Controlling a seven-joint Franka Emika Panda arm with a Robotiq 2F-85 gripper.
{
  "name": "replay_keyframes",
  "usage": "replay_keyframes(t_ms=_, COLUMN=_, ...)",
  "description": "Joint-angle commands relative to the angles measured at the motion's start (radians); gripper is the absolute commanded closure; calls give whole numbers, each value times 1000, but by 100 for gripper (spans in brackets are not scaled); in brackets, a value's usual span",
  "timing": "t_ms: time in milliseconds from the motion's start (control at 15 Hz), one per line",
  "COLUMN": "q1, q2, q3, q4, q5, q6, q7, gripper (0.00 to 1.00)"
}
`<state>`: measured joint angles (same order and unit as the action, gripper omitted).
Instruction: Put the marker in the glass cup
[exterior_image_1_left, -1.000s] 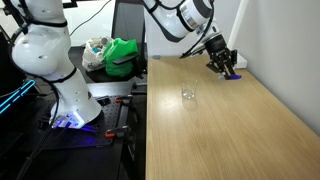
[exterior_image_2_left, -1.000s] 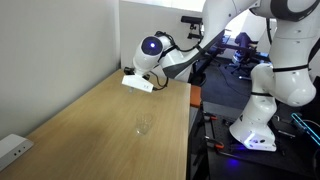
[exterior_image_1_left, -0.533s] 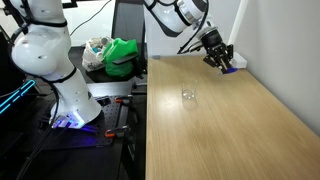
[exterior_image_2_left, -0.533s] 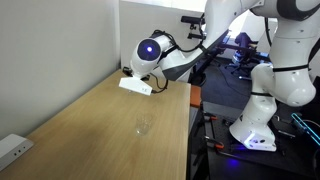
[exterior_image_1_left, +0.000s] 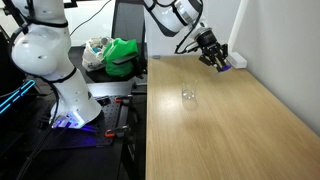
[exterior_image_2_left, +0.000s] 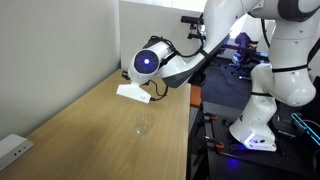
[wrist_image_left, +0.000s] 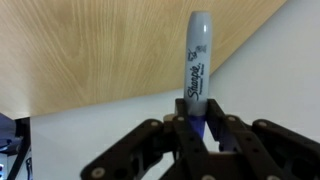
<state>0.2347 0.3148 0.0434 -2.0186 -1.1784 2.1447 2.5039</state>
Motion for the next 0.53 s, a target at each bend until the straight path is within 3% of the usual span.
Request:
replay_keyframes(t_ms=0, q1=16, q2=31, q3=33, q4=31, q5=-19, q6=-99, q7=57, gripper=94)
replay_keyframes(t_ms=400, q1=32, q2=51, q3=61, q4=43, q5=-23, q6=-196, q7=87, gripper=94)
replay_keyframes(t_ms=467, q1=12, q2=38, q3=68, q4=22, q5=-7, q6=-148, q7=60, gripper=75)
